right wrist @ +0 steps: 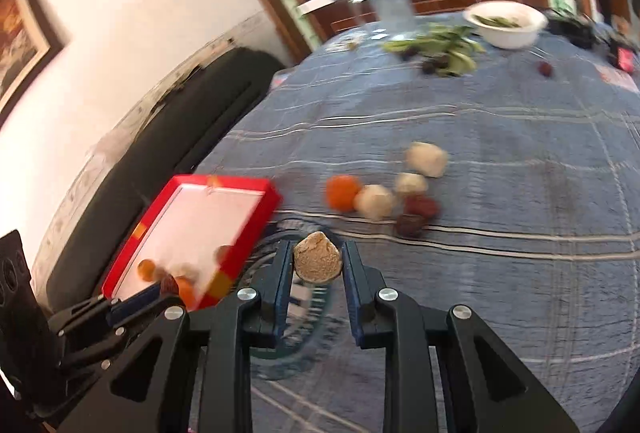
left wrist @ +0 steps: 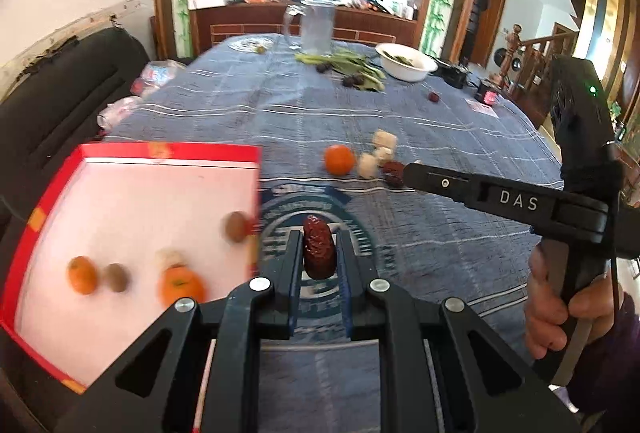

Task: Organize fruits
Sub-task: 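Carry the red date and beige slice into the red tray and open both tools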

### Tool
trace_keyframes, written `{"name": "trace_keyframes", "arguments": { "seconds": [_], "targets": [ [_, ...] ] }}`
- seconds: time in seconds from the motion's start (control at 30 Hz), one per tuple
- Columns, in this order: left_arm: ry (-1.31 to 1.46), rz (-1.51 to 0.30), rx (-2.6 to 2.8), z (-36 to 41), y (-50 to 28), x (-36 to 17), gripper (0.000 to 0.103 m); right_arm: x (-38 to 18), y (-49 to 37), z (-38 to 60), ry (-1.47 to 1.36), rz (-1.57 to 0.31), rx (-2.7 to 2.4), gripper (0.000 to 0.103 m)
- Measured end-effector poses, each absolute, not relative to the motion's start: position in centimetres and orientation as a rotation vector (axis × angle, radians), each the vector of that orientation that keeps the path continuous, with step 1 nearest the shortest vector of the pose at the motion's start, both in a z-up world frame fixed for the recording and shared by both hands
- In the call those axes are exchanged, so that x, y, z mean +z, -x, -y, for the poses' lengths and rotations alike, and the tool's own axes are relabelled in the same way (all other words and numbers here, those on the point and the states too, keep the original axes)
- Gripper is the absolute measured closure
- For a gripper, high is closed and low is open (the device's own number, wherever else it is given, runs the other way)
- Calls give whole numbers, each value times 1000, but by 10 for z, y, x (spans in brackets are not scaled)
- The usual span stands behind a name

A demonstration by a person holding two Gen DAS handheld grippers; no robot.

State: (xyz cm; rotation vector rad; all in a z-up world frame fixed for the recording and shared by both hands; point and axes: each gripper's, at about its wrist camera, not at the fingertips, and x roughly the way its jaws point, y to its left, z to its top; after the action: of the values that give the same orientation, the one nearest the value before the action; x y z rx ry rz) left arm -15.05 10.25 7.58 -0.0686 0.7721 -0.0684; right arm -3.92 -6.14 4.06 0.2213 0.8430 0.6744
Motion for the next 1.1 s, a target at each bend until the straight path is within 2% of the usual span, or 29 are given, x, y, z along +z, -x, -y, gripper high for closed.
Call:
{"name": "trace_keyframes", "arguments": {
  "seconds": [0.3,0.57,1.1],
  "targets": [
    [41,-739,107,-181,150,88,85,62,43,-32,-97,-819,803,80],
    [26,-762,200,-223,123,83,85,53,37,-93,-28,-842,862,80],
    [100,-958,240,-243,101,30,85,6,19,-132,92,-1042,815,79]
  ]
}}
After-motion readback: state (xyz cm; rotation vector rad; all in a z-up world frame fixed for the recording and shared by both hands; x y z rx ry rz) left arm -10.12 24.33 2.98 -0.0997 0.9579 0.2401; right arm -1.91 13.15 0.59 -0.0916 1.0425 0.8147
